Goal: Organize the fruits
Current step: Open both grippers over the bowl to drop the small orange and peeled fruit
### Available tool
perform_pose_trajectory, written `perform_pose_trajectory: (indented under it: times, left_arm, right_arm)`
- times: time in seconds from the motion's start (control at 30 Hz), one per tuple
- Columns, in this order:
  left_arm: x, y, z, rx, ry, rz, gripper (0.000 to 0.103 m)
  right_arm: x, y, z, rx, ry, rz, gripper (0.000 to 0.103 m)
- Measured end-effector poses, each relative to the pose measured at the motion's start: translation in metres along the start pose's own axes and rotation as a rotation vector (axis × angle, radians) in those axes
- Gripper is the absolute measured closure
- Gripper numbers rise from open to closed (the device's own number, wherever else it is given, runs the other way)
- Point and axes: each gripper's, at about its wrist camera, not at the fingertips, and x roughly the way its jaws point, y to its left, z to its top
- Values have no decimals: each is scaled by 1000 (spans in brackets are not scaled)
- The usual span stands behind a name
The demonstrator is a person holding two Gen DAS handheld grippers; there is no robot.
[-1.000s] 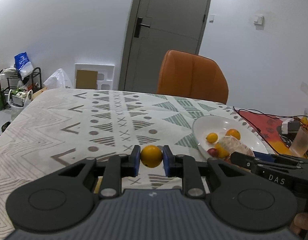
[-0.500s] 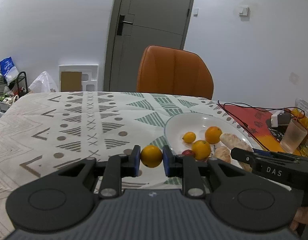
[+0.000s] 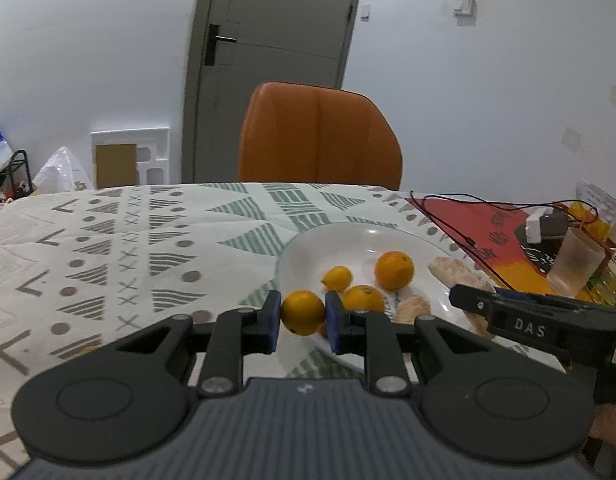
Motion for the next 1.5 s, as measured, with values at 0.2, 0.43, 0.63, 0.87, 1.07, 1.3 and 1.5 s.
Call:
perform_pose_trajectory:
  times: [0.2, 0.43, 0.63, 0.87, 1.07, 1.3, 1.5]
  left_arm:
    - [15, -10, 0, 13, 23, -27, 81]
    - [22, -19, -1, 28, 32, -35, 81]
    - [20, -20, 0, 29, 27, -13, 71]
    - [8, -7, 5, -6, -4, 28, 51]
    - [-1, 2, 6, -27, -2, 46, 49]
    - [-18, 11, 7, -39, -31, 105, 25]
    - [-31, 26, 5, -45, -42, 167, 17]
  right_arm:
    - [6, -8, 6, -1, 5, -29, 65]
    - [12, -12, 9, 22, -6, -36, 65]
    - [13, -14, 11, 37, -11, -54, 61]
    - [2, -10, 11, 53, -34, 9, 39]
    - [-4, -1, 6, 52, -16, 49, 38]
    - [-11, 10, 2, 53, -7, 73, 36]
    - [-19, 24, 1, 47, -19, 99, 22]
